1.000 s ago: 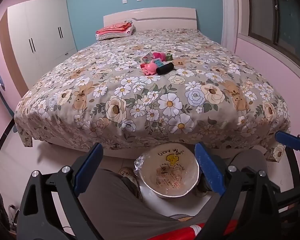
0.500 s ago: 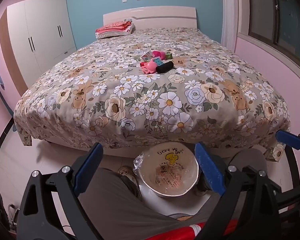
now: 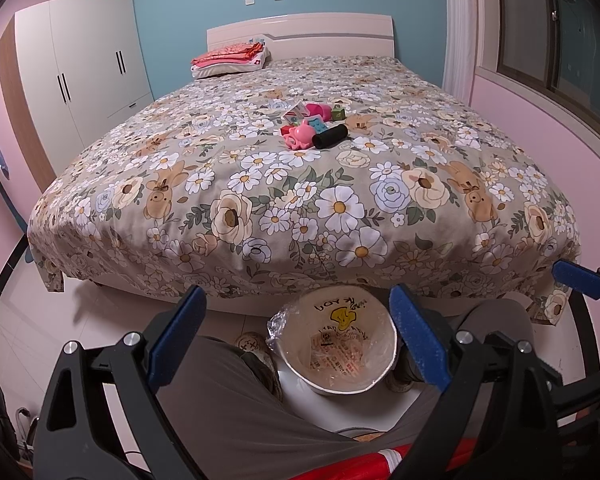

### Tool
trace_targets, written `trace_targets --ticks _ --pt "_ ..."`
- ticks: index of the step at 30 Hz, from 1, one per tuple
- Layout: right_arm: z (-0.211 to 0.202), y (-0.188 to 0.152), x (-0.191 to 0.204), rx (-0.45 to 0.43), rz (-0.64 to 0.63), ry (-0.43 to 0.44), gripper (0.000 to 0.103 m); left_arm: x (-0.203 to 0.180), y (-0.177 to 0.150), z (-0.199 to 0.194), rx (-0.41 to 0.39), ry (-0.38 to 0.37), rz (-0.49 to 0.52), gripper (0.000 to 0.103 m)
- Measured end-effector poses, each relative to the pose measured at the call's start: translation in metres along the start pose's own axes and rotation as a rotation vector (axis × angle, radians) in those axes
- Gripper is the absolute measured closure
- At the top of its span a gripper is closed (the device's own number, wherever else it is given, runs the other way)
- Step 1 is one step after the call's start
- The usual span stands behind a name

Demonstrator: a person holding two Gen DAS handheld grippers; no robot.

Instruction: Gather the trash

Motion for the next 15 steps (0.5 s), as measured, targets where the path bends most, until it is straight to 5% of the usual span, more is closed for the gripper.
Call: trace_targets --ticks 15 --pt "-0.0009 0.0015 0.0002 -0.001 -0.001 -0.004 0.003 -0.0008 0.0018 0.0007 -0.001 -0.003 0.001 0.012"
Point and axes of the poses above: each gripper's, at about its wrist camera, not at the fingertips, and z roughly the way its jaws point, x to its left, y to its top, the point moved 2 cm from there along z, roughly the way its jaws point, and after that the axes turned 1 degree about z, right-handed, at the moved point
